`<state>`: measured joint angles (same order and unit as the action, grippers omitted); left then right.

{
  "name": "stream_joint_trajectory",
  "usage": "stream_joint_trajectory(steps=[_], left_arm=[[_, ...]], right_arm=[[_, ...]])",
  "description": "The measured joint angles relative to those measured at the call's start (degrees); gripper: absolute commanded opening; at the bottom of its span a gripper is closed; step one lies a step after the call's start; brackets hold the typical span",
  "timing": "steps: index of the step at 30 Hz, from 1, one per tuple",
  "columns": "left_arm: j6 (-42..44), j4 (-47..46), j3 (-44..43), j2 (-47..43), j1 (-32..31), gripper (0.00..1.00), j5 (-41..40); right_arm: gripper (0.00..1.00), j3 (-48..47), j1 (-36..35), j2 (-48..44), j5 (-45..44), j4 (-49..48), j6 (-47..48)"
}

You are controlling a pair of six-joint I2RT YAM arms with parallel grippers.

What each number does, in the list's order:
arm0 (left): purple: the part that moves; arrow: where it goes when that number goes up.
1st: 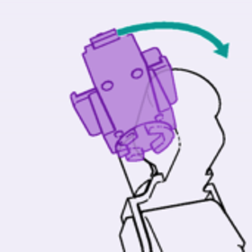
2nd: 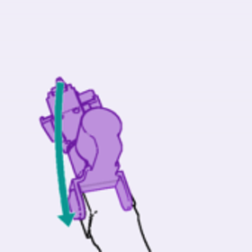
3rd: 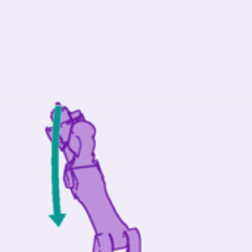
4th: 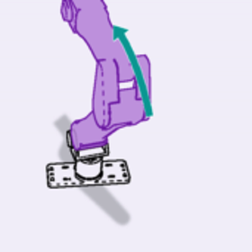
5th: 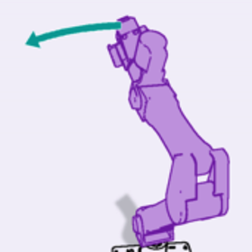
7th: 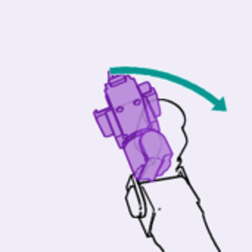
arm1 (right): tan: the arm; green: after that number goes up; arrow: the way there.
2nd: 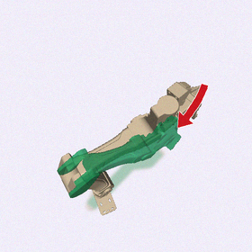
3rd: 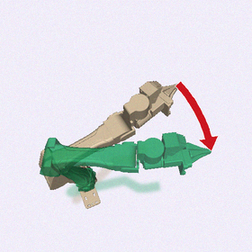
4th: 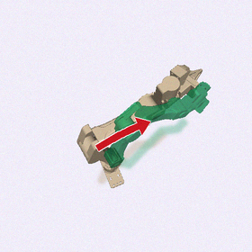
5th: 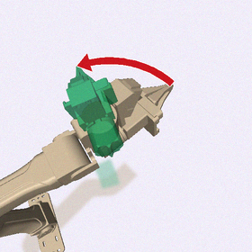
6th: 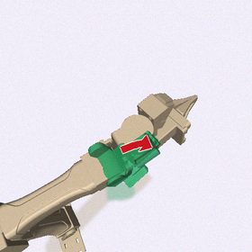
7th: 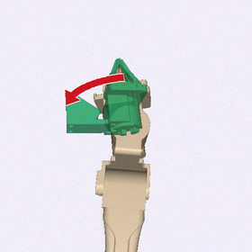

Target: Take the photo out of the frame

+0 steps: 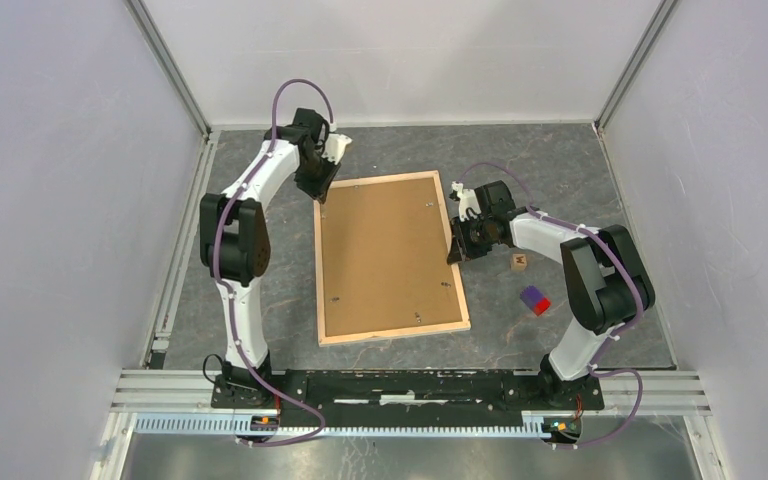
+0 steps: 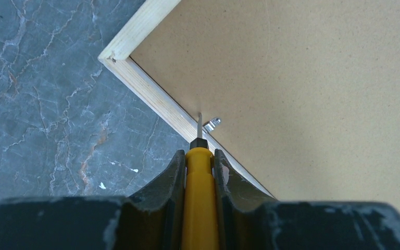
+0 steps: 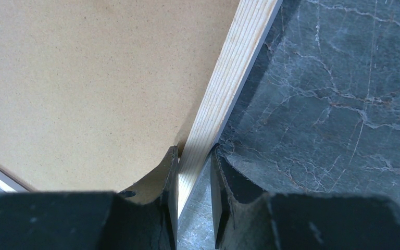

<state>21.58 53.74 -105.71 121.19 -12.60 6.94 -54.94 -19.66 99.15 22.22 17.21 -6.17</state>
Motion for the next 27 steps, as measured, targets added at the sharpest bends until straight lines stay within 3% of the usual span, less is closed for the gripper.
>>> stream_joint_trajectory(steps=[27], left_arm=[[1.9,-1.3,7.6,-5.0,-0.8,0.02,1.0]], right_arm=[[0.00,-0.1,0.0,0.1,0.0,0.0,-0.4]])
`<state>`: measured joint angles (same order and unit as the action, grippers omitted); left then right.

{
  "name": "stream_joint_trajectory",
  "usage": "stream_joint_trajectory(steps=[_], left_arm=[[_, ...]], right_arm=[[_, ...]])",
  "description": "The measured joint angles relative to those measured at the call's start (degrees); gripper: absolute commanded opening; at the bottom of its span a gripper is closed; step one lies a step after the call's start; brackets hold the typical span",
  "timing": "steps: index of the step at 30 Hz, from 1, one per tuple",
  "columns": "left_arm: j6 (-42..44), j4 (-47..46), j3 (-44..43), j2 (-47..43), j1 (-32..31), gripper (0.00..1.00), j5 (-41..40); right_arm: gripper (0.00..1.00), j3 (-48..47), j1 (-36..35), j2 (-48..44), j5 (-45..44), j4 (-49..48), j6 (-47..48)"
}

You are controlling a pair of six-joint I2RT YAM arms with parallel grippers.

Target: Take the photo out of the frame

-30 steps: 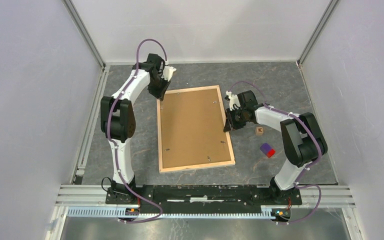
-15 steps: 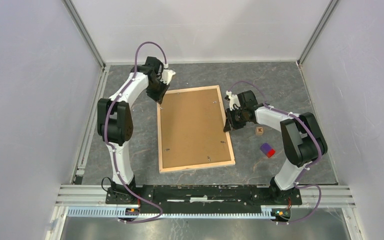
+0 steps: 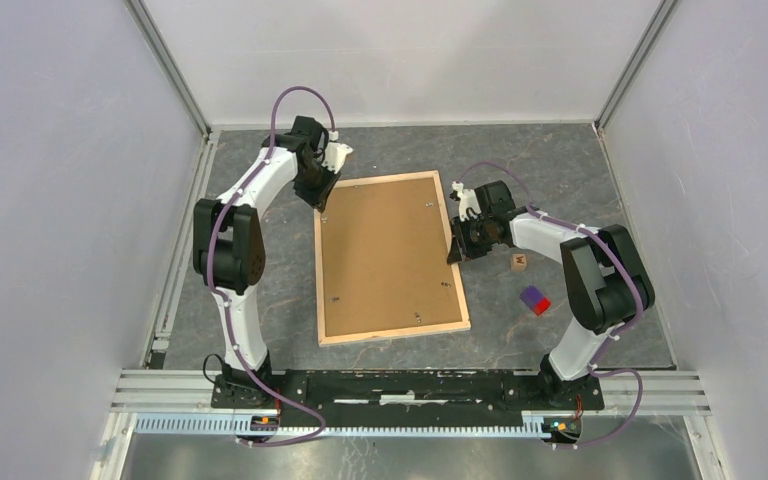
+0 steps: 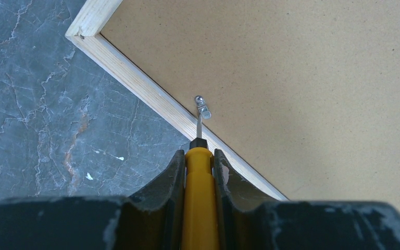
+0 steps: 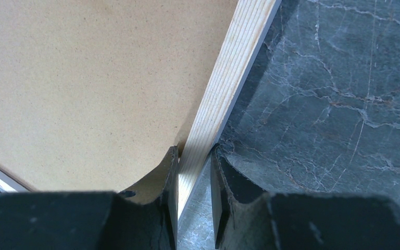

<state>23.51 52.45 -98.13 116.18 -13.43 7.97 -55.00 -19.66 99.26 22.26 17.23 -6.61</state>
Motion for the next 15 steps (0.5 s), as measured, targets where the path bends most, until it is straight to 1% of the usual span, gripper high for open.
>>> stream_joint_trajectory(steps=[6,15], left_arm=[[-0.1,0.0,0.0,0.0,0.0,0.02,0.5],[-2.3,0.0,0.1,0.0,-0.5,0.02,4.0]], right_arm=[[0.00,0.0,0.0,0.0,0.0,0.0,0.0],[0.00,0.0,0.0,0.0,0.0,0.0,0.0]])
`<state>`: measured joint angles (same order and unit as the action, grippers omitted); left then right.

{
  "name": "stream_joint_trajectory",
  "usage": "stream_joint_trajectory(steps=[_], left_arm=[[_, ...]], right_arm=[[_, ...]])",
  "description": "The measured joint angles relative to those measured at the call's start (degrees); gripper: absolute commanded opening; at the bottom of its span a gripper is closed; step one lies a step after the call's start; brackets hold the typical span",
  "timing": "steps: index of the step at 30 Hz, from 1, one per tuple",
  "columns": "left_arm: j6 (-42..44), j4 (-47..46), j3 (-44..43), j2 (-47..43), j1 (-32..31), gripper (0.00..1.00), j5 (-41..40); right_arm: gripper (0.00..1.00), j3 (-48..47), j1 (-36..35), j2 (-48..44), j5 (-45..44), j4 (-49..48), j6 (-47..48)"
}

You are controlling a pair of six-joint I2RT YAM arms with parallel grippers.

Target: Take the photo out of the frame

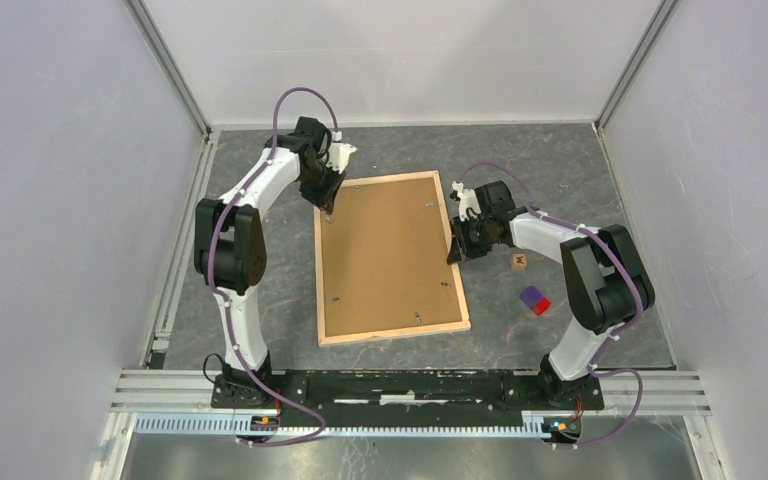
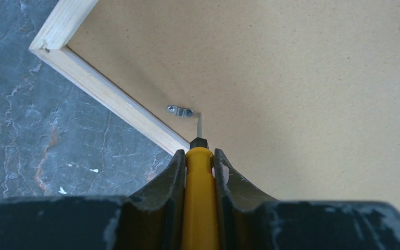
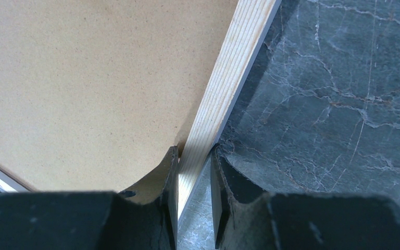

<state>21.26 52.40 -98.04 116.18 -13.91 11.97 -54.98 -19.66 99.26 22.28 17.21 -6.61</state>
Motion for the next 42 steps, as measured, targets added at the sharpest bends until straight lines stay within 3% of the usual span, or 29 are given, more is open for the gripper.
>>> stream_joint_trajectory(steps=[14,22,42], left_arm=[[-1.1,0.0,0.0,0.0,-0.7,0.02,1.2],[-0.1,1.4,0.4,-0.3,2.4,0.02,3.4],[1.1,-8.2,7.8,-4.5,3.5,0.02,3.4]], right_arm=[[0.00,0.0,0.0,0.0,0.0,0.0,0.0],[0.00,0.1,0.0,0.0,0.1,-0.1,0.0],[0.00,0.1,0.0,0.0,0.2,-0.1,0.0]])
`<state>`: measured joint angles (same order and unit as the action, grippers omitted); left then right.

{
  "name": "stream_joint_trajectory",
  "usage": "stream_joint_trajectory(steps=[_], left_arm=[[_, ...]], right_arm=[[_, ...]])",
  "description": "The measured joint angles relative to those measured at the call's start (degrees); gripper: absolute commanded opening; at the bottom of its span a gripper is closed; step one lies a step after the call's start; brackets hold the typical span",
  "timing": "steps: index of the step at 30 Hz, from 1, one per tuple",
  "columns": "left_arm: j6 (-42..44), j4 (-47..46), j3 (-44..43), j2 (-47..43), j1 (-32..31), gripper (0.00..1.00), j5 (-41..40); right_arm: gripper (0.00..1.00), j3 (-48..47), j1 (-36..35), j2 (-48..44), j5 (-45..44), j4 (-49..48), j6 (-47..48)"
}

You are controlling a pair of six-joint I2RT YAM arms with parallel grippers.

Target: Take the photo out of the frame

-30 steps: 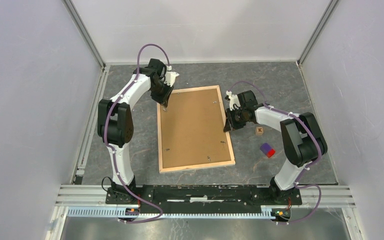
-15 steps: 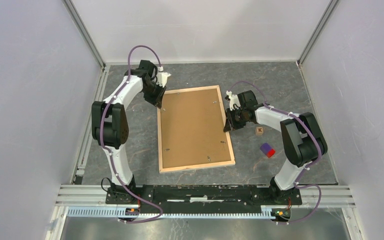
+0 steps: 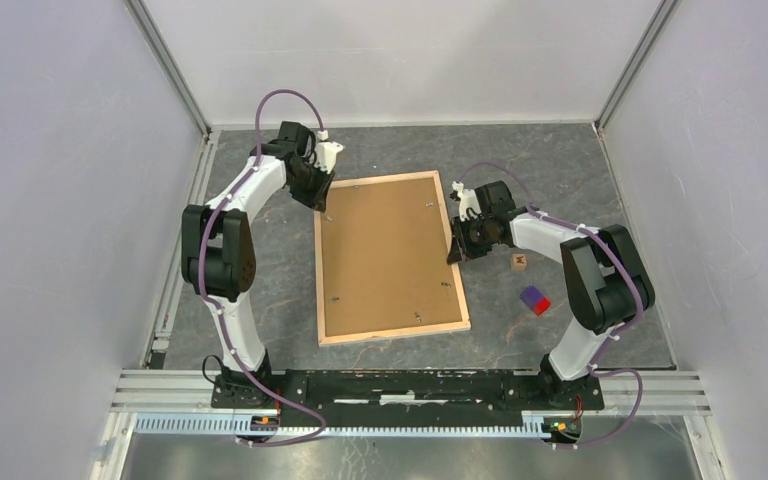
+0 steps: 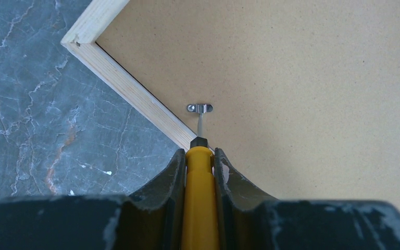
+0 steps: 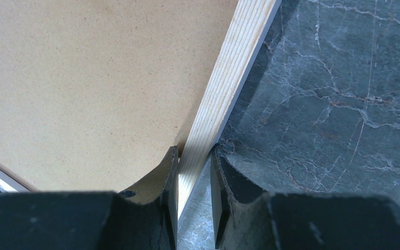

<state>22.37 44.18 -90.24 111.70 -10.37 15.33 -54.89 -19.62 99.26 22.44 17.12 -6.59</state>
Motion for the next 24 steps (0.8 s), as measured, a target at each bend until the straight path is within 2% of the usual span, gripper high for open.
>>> stream_joint_trajectory(steps=[19,24], left_arm=[[-0.1,-4.0,0.5,0.1,-0.8,0.02,0.1],[-1.5,-3.5,0.5,0.0,-0.6,0.02,1.7]], right_arm=[[0.00,-0.5,0.0,0.3,0.0,0.6,0.2],[0.00,-3.8,-0.1,2.1,-0.8,4.7,2.9]])
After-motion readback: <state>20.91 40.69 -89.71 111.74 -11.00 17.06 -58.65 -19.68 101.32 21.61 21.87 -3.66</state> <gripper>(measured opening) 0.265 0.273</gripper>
